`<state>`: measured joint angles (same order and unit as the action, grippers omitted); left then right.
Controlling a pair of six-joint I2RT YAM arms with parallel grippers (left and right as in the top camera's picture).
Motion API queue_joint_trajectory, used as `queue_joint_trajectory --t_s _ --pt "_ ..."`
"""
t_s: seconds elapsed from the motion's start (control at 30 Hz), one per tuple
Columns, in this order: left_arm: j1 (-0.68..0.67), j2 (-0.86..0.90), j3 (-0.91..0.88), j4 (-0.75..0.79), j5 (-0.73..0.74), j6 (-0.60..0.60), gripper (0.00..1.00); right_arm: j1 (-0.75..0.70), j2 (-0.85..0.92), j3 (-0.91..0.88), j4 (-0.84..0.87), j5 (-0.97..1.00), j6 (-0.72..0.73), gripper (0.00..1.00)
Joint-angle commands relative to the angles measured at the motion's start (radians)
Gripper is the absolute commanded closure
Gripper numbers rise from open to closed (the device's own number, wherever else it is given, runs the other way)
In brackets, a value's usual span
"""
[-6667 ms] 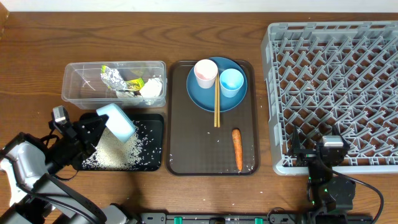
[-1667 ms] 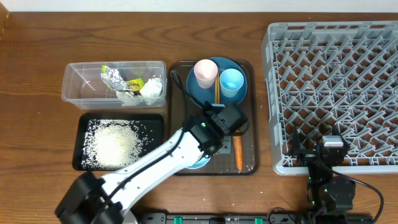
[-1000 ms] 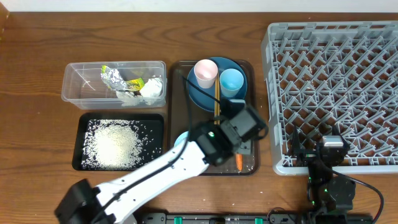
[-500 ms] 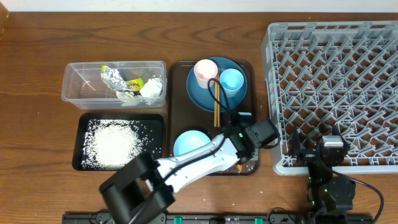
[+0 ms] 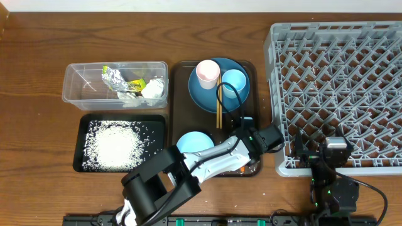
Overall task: Sort waste into correct bins and load items into the dishwasher rack
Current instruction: 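Lower the bowl onto the brown tray beside the carrot, then grasp the carrot with the left gripper and lift it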
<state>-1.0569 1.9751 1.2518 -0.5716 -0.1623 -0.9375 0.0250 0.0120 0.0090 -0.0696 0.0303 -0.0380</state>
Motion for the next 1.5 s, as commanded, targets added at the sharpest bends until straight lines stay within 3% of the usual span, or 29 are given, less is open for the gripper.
queue_joint_trajectory --t_s 0.0,0.23,0.87,1.0,1.23,1.47 --pt "-0.002 0.03 0.008 0.002 -0.006 -0.007 0.65 0.012 -0.005 -0.004 -0.001 0.006 -0.004 0.01" --pt "-0.003 0.005 0.008 0.0 -0.003 -0.007 0.74 0.012 -0.005 -0.004 -0.001 0.006 -0.004 0.01" --pt "0.0 -0.266 0.008 -0.089 -0.011 0.016 0.75 0.012 -0.005 -0.004 -0.001 0.006 -0.004 0.01" --pt "0.023 -0.33 0.008 -0.168 -0.064 0.027 0.75 0.012 -0.005 -0.004 -0.001 0.006 -0.004 0.01" --pt "0.167 -0.458 0.008 -0.378 -0.094 0.027 0.75 0.012 -0.005 -0.004 -0.001 0.006 -0.004 0.01" --pt "0.415 -0.524 0.008 -0.545 -0.093 0.066 0.76 0.012 -0.005 -0.004 -0.001 0.006 -0.004 0.01"
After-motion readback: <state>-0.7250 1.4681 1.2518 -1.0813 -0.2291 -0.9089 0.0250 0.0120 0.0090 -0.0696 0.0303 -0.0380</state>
